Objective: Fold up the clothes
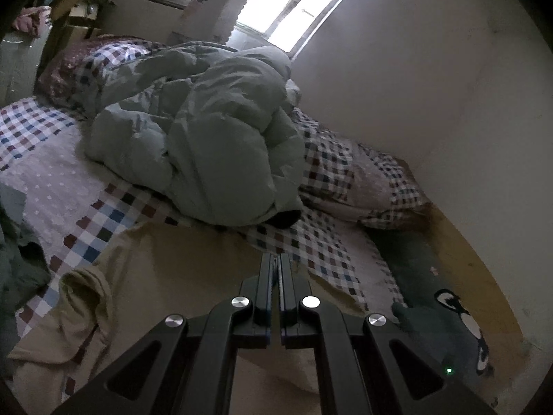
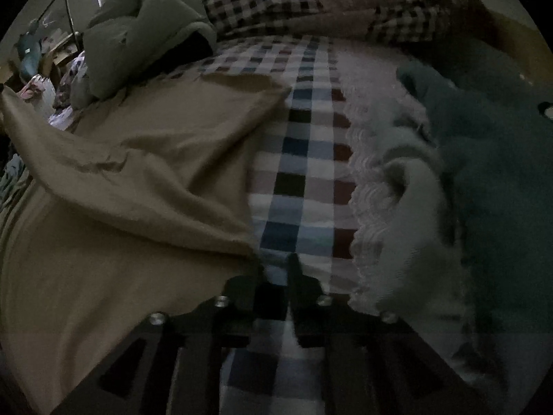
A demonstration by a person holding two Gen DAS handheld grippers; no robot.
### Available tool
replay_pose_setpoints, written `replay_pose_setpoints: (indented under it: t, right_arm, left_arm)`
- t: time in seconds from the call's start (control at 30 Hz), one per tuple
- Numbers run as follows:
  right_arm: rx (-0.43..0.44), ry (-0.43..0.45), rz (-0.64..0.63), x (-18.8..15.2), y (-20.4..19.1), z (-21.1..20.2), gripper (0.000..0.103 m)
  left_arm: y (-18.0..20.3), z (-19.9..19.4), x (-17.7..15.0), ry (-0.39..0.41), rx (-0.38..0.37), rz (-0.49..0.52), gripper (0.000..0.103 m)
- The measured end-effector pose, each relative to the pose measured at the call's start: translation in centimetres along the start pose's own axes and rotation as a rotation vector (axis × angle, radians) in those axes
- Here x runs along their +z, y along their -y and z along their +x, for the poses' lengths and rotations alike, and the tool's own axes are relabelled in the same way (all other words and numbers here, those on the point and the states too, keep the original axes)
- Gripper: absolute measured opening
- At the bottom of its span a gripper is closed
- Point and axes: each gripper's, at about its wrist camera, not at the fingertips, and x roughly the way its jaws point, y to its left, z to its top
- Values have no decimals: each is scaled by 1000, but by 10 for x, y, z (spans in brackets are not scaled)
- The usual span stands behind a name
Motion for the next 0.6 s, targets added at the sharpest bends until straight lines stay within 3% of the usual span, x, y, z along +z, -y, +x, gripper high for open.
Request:
replay_pose_setpoints:
  t: [0.03,0.1,0.3,0.5,0.57,0.6]
  right_arm:
    - [2,20,13,2,3,-7,35]
    - [40,81,71,12,10,-21,46]
    - [81,100,82,72,8,-6,47]
    - [38,22,63,129,5,41,47]
    - [32,-2,73,142,8,58,47]
    - [26,-11,79,146,8,64,47]
  left_arm:
    - [0,-1,0,1,-11,1,1]
    - [-1,-2,0,0,-40,-8,1]
    - [-8,-5,1,3,-86,5,1]
    - [-27,21,-6,-82,-34,39,2]
    - [-36,32,-11,-124,-7,34,11]
    - [-41,39,-13,-148,11,37,24]
